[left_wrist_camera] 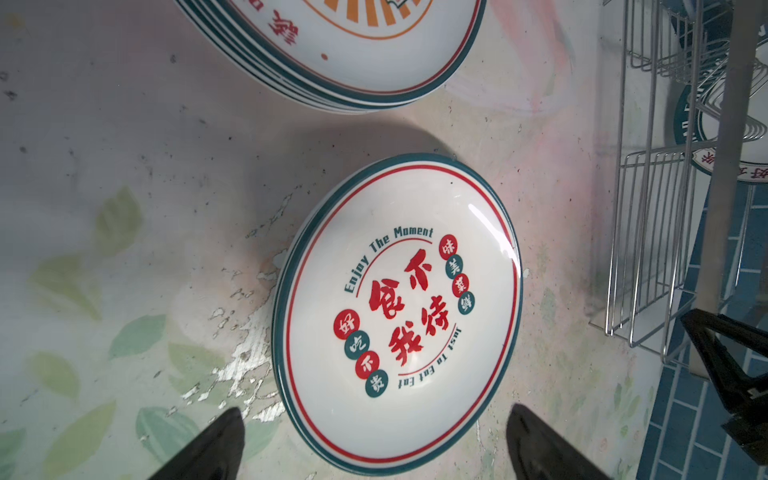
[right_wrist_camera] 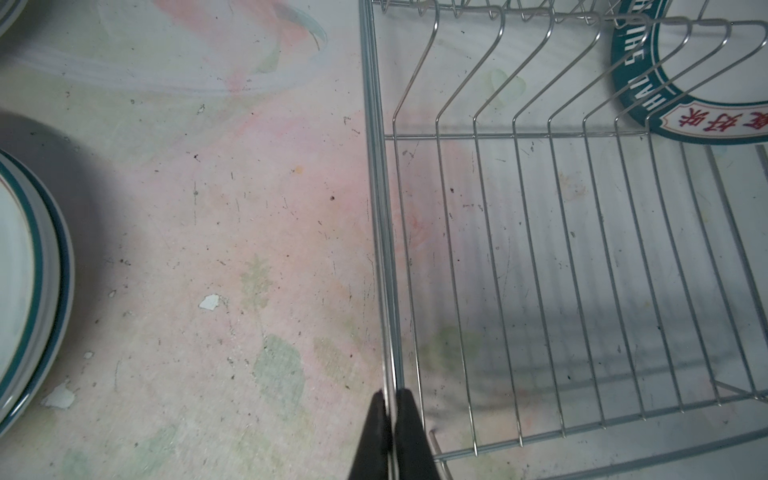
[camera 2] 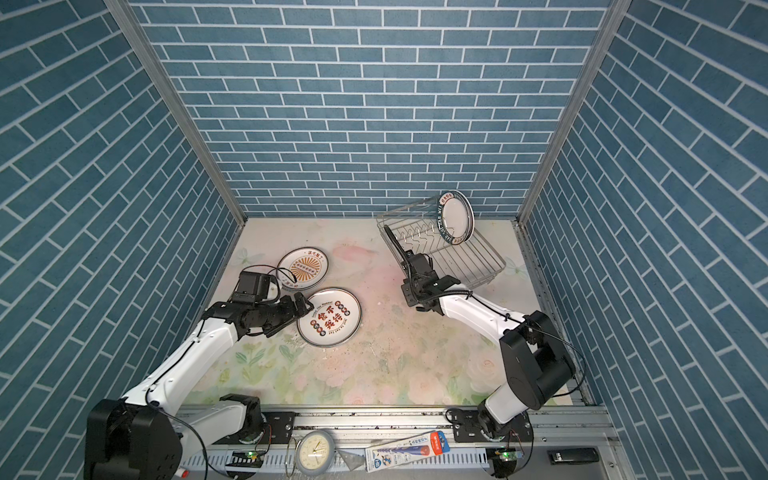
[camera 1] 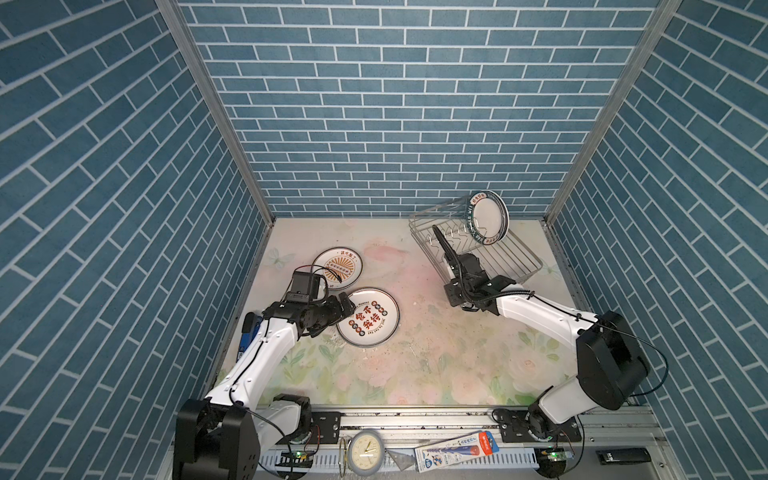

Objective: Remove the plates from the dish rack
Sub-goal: 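Open the left gripper and draw it back while the right moves to the rack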

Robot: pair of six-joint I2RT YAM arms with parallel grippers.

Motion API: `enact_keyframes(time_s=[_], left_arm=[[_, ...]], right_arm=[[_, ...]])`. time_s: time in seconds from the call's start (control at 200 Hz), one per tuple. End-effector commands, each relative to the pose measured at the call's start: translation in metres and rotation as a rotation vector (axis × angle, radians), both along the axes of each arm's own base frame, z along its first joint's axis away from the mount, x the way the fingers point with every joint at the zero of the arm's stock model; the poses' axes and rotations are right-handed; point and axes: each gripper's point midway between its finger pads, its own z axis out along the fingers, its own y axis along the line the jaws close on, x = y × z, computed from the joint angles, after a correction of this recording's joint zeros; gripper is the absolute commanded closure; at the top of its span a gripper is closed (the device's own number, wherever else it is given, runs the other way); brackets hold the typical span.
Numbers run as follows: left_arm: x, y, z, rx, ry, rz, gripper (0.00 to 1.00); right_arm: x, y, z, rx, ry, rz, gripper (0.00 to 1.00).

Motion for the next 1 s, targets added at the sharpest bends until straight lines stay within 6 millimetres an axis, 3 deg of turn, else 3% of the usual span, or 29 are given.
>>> enact_keyframes(time_s=[0.0,0.25,0.545,0.605,0.685,0.75,0.94,0.995], left_arm=[[0.003,-0.003,0.001,0.028,0.009,-0.023,0.01],[0.018,-0.026,0.002,0.005,-0.016,-0.082,0.01],[0.04,-0.069,0.018,0.018,-0.067,-0.177,0.01],[0.046,-0.079,0.021,0.017,-0.074,-0.194,0.01],[0.056,-0.093,0.024,0.015,-0.087,-0.217,0.01],[0.065,-0.103,0.026,0.014,-0.093,-0.231,0.01],[0.093,-0.131,0.022,0.001,-0.086,-0.276,0.01],[0.1,-0.14,0.02,0.001,-0.082,-0.292,0.01]], right_arm=[[-0.104,-0.039,-0.055,-0.104,0.392,-0.181,1.0],[-0.122,-0.031,-0.053,-0.102,0.393,-0.157,1.0],[-0.102,-0.023,-0.037,-0.118,0.336,-0.163,1.0],[-0.094,-0.017,-0.033,-0.109,0.317,-0.163,0.93],[-0.085,-0.01,-0.025,-0.087,0.291,-0.16,0.76],[-0.08,-0.007,-0.019,-0.072,0.273,-0.16,0.73],[-0.073,-0.009,-0.007,-0.041,0.236,-0.178,0.54],[-0.072,-0.011,-0.002,-0.032,0.221,-0.184,0.53]])
